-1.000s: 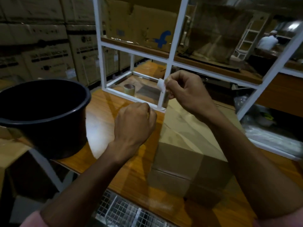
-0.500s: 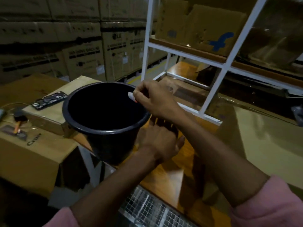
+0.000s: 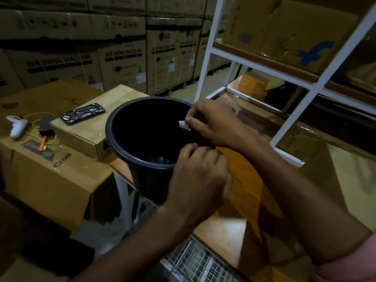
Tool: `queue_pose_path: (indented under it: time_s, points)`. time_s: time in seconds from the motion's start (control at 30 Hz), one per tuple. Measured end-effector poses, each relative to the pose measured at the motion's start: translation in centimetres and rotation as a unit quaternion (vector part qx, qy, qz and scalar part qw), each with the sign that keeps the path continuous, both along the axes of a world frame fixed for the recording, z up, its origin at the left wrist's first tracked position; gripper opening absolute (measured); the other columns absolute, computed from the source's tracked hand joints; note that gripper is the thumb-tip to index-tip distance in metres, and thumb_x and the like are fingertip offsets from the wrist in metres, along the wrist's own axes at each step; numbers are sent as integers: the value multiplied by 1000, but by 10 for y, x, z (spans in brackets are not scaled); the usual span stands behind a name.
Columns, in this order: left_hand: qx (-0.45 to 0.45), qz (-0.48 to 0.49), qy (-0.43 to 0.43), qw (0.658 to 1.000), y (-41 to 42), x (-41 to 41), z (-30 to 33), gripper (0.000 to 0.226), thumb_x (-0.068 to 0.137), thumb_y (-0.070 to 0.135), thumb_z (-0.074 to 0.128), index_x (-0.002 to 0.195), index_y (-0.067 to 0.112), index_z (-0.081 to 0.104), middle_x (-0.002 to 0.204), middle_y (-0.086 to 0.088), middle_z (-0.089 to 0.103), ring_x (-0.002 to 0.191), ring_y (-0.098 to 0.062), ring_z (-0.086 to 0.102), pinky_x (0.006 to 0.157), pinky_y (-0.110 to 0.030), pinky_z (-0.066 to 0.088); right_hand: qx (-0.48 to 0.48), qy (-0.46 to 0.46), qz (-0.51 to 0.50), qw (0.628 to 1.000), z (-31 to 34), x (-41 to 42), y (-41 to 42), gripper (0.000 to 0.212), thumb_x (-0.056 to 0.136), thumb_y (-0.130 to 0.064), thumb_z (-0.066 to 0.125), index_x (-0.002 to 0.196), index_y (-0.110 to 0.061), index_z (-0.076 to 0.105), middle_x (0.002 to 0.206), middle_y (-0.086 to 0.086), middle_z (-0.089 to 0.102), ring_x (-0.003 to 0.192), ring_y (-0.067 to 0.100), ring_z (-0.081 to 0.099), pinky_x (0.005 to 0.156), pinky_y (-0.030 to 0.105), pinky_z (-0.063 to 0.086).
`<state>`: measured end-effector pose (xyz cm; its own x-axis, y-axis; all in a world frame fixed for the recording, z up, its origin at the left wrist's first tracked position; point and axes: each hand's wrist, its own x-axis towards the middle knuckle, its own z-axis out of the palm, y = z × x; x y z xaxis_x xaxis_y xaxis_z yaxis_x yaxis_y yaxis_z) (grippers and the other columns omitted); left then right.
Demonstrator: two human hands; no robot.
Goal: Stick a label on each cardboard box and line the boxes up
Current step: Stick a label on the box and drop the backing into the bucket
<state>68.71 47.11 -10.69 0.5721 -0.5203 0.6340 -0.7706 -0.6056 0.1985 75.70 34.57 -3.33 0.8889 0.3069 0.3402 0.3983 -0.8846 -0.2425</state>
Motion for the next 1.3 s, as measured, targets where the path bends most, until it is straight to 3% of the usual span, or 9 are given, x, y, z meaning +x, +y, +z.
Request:
queue_pose_path:
  time_s: [0.17, 0.23, 0.4, 0.53, 0.7, 0.9, 1.07, 1.3]
  points:
    - [-43, 97, -5, 994, 47, 31, 12, 20, 93, 24, 50, 89, 13, 66, 80, -6, 64, 74, -26, 56, 71, -37, 34, -34, 54, -9, 998, -5, 2, 10, 14, 97, -23, 63, 98, -12, 71, 96, -1, 66, 89, 14, 60, 78, 31, 46]
    - [-46, 118, 12, 992, 62, 47, 14, 25, 94, 27, 46, 90, 14, 67, 80, -5, 63, 72, -25, 54, 69, -33, 26, -43, 56, -6, 998, -9, 7, 13, 11, 94, -24, 66, 94, -15, 72, 93, -5, 67, 87, 11, 61, 78, 31, 48]
    - [-86, 103, 75, 988, 79, 67, 6, 32, 94, 29, 43, 93, 10, 69, 80, -7, 65, 71, -24, 57, 64, -42, 47, -47, 82, -26, 995, -18, 24, 15, 9, 94, -23, 66, 92, -18, 73, 90, -8, 68, 86, 11, 63, 77, 32, 51]
    - [-98, 115, 73, 986, 83, 69, -4, 28, 93, 27, 46, 87, 10, 68, 74, -7, 62, 67, -26, 55, 59, -44, 46, -52, 88, -28, 994, -26, 31, 15, 11, 97, -25, 63, 95, -20, 73, 92, -8, 66, 87, 12, 63, 78, 33, 50]
    - [-89, 110, 71, 987, 82, 68, -4, 31, 95, 29, 44, 86, 10, 66, 74, -6, 62, 66, -25, 54, 58, -43, 47, -64, 99, -32, 993, -30, 32, 17, 17, 101, -26, 58, 103, -18, 72, 93, -11, 58, 90, 11, 57, 78, 30, 43]
    - [-84, 111, 82, 987, 82, 69, -1, 32, 96, 32, 44, 87, 11, 67, 76, -5, 63, 68, -25, 55, 60, -41, 46, -54, 84, -24, 995, -32, 33, 20, 19, 100, -25, 60, 109, -17, 74, 82, -19, 46, 79, 1, 44, 66, 13, 31]
    - [-82, 112, 77, 987, 82, 69, -2, 31, 96, 34, 47, 90, 12, 68, 77, -4, 64, 69, -24, 56, 58, -38, 45, -33, 100, -30, 994, -33, 34, 21, 16, 99, -24, 61, 108, -21, 73, 101, -7, 70, 90, 5, 60, 78, 24, 45]
    - [-76, 118, 66, 988, 82, 69, -1, 31, 95, 35, 49, 91, 12, 70, 76, -4, 66, 67, -24, 58, 57, -32, 40, -14, 125, -65, 990, -36, 31, 20, 17, 100, -17, 60, 112, -21, 71, 89, -10, 71, 79, -5, 65, 64, 2, 40]
